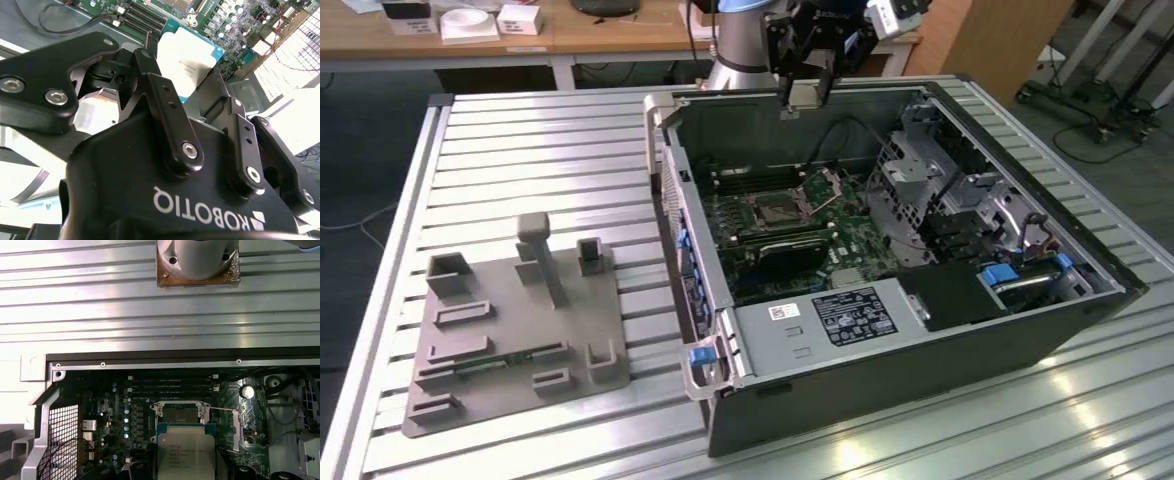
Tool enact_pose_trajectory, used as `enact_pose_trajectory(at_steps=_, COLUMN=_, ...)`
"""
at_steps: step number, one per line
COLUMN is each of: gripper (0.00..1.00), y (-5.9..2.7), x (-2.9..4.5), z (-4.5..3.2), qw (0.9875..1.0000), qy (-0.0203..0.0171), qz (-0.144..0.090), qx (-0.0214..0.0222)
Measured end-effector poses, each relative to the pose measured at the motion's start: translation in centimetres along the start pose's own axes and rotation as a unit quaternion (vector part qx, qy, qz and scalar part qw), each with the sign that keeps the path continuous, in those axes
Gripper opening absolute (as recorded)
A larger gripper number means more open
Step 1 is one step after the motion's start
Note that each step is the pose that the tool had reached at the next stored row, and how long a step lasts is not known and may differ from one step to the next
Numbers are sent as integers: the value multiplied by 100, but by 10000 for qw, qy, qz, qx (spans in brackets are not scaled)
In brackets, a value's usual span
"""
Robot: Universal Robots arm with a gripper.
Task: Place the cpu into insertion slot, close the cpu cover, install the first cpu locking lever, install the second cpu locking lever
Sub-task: 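Place the cpu into insertion slot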
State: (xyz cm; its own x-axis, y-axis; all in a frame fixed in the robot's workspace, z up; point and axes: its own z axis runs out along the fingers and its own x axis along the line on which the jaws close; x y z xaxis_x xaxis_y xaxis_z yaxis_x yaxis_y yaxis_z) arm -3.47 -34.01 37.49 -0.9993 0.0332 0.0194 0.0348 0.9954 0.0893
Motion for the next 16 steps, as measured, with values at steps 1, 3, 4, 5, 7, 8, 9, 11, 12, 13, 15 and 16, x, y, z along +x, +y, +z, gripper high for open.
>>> enact_pose_trajectory(at_steps=1, gripper=54, y=0, x=0, z=0, qw=10000, qy=-2, qz=18, qx=-1)
enact_pose_trajectory(at_steps=3, gripper=54, y=0, x=0, z=1, qw=10000, qy=-7, qz=69, qx=-2)
enact_pose_trajectory(at_steps=4, gripper=54, y=0, x=0, z=1, qw=9999, qy=-10, qz=107, qx=-2)
enact_pose_trajectory(at_steps=5, gripper=54, y=0, x=0, z=2, qw=9999, qy=-15, qz=163, qx=-3)
enact_pose_trajectory(at_steps=7, gripper=54, y=0, x=0, z=3, qw=9996, qy=-25, qz=285, qx=-5)
enact_pose_trajectory(at_steps=8, gripper=54, y=-1, x=0, z=4, qw=9994, qy=-30, qz=341, qx=-6)
enact_pose_trajectory(at_steps=9, gripper=54, y=-1, x=0, z=6, qw=9992, qy=-36, qz=401, qx=-7)
enact_pose_trajectory(at_steps=11, gripper=54, y=-1, x=0, z=10, qw=9985, qy=-49, qz=547, qx=-10)
enact_pose_trajectory(at_steps=12, gripper=54, y=-1, x=0, z=12, qw=9981, qy=-55, qz=613, qx=-12)
enact_pose_trajectory(at_steps=13, gripper=54, y=-1, x=0, z=14, qw=9977, qy=-61, qz=674, qx=-13)
enact_pose_trajectory(at_steps=15, gripper=54, y=-2, x=0, z=18, qw=9969, qy=-71, qz=785, qx=-15)
enact_pose_trajectory(at_steps=16, gripper=54, y=-2, x=0, z=19, qw=9965, qy=-74, qz=831, qx=-16)
